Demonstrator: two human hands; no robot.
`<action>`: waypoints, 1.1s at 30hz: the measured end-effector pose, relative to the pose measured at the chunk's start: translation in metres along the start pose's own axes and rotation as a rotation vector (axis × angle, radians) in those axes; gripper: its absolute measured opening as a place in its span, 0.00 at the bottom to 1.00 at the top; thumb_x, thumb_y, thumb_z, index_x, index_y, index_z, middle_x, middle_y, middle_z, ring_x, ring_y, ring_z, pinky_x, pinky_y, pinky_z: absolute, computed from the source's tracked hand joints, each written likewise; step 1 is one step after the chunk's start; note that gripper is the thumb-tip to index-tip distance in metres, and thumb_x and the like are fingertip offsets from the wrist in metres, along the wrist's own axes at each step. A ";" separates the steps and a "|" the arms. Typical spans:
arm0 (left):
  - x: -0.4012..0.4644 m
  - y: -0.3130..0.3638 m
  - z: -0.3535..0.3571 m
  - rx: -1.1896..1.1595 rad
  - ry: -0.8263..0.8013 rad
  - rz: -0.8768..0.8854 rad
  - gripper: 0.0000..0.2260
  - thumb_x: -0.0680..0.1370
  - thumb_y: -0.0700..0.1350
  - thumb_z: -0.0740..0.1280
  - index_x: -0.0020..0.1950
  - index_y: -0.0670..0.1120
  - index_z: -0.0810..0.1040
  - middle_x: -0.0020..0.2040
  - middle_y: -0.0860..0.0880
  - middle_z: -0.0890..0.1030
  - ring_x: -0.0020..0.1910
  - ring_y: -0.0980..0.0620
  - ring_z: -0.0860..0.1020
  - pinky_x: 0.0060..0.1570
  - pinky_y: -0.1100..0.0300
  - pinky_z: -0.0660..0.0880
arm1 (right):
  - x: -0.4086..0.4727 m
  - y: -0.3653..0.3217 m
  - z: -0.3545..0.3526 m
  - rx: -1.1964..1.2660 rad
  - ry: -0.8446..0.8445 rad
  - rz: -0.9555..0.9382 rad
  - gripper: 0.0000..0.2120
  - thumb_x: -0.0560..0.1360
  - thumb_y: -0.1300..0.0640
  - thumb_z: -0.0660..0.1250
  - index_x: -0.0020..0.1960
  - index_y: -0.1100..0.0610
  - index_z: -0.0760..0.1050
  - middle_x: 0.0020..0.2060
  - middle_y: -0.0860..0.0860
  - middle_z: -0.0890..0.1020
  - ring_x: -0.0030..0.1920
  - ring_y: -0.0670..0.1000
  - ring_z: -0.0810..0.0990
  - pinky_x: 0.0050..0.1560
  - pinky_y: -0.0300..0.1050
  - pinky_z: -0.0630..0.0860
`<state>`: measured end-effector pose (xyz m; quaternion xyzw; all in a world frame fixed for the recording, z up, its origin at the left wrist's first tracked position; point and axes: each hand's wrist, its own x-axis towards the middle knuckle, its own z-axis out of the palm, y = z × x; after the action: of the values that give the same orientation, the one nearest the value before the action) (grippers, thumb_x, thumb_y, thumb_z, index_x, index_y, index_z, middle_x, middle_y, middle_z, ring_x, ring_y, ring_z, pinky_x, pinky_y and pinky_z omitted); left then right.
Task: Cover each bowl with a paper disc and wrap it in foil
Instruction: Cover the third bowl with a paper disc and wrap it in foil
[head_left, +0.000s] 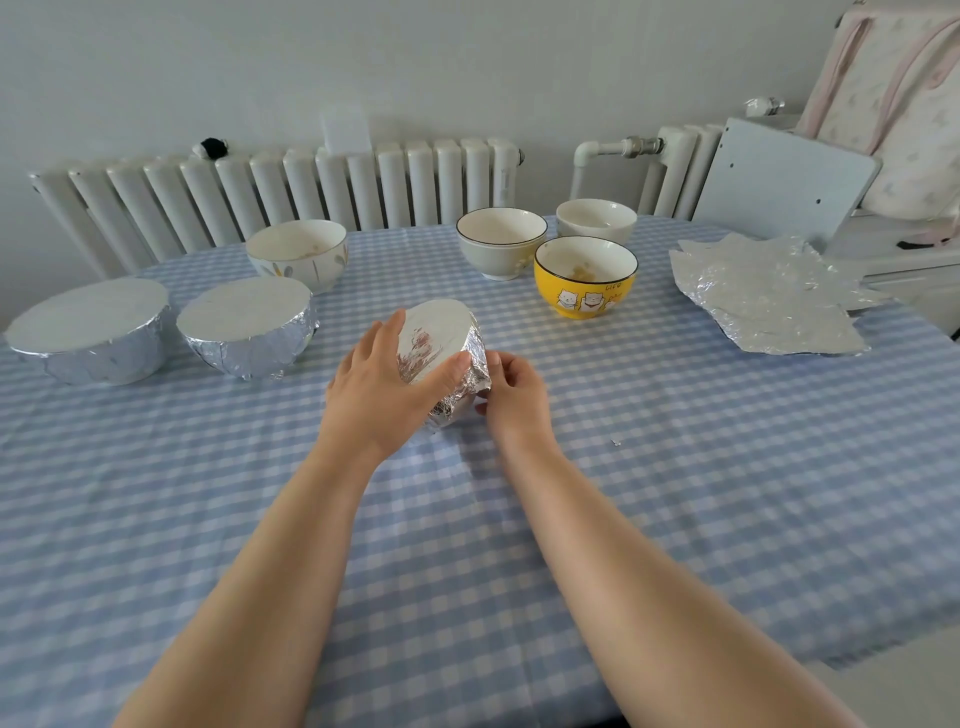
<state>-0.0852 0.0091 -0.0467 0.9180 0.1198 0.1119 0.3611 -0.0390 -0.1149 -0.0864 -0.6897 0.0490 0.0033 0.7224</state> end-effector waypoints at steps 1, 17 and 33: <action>0.000 0.000 0.000 0.003 0.000 0.001 0.46 0.67 0.76 0.61 0.79 0.57 0.55 0.79 0.52 0.59 0.78 0.48 0.57 0.75 0.43 0.56 | 0.001 -0.001 -0.003 -0.063 -0.010 -0.017 0.08 0.83 0.51 0.60 0.49 0.52 0.76 0.38 0.46 0.81 0.37 0.45 0.79 0.47 0.49 0.78; 0.003 0.003 -0.002 0.019 -0.020 -0.006 0.43 0.70 0.73 0.63 0.80 0.56 0.54 0.80 0.52 0.57 0.78 0.47 0.56 0.75 0.43 0.56 | -0.002 -0.021 -0.027 0.390 -0.205 0.365 0.12 0.83 0.56 0.61 0.44 0.61 0.76 0.34 0.52 0.79 0.31 0.46 0.76 0.30 0.36 0.74; 0.000 0.010 0.000 0.124 -0.038 0.021 0.44 0.70 0.73 0.62 0.80 0.56 0.52 0.81 0.51 0.54 0.78 0.45 0.54 0.75 0.43 0.54 | 0.004 -0.013 -0.019 0.323 -0.060 0.283 0.05 0.83 0.60 0.60 0.47 0.55 0.69 0.37 0.53 0.76 0.30 0.47 0.74 0.26 0.36 0.74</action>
<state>-0.0839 0.0022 -0.0393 0.9418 0.1102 0.0904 0.3046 -0.0354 -0.1350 -0.0748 -0.5510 0.1238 0.1176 0.8169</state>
